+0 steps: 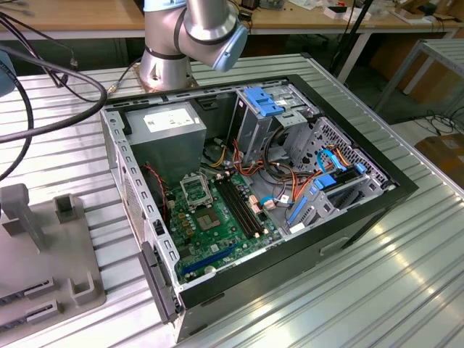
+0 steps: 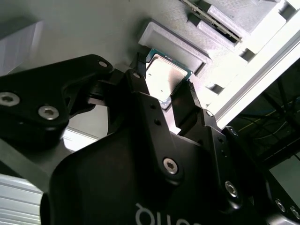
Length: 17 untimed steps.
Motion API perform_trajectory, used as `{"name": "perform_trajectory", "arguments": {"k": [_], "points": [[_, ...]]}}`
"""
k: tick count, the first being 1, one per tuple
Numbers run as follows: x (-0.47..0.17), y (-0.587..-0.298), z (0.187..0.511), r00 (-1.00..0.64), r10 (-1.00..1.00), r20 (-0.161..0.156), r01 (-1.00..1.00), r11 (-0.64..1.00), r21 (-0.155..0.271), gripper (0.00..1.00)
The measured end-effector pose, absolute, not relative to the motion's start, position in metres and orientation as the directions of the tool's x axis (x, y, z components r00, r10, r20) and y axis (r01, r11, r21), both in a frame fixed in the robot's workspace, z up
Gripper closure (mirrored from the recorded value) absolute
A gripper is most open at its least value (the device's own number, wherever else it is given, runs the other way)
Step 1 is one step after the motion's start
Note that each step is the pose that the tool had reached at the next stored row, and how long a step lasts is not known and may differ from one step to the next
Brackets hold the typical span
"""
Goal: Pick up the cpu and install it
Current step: 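Pick up the cpu and move it towards the insertion slot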
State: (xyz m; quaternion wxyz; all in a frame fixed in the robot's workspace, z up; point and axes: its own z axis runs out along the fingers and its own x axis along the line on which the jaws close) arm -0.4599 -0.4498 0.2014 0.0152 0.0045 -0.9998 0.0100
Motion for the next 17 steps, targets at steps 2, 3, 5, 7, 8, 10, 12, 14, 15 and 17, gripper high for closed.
{"name": "perform_trajectory", "arguments": {"k": [2,3,5,7,8,10,12,14,15,17], "points": [[-0.46,-0.45,0.204,-0.999,-0.009,0.03,-0.009,1.0,-0.022,0.53],[-0.46,-0.45,0.206,-0.999,-0.009,0.031,-0.009,1.0,-0.023,0.53],[-0.46,-0.45,0.208,-0.999,-0.008,0.031,-0.009,1.0,-0.024,0.53],[-0.46,-0.45,0.211,-0.999,-0.008,0.031,-0.009,1.0,-0.026,0.53],[-0.46,-0.45,0.212,-0.999,-0.008,0.031,-0.009,1.0,-0.027,0.53],[-0.46,-0.45,0.213,-0.999,-0.008,0.031,-0.009,1.0,-0.029,0.53],[-0.46,-0.45,0.213,-0.999,-0.008,0.031,-0.009,1.0,-0.029,0.53],[-0.46,-0.45,0.213,-0.999,-0.008,0.031,-0.009,1.0,-0.03,0.53],[-0.46,-0.45,0.213,-0.999,-0.008,0.031,-0.009,1.0,-0.03,0.53],[-0.46,-0.45,0.213,-0.999,-0.008,0.031,-0.009,1.0,-0.03,0.53]]}}
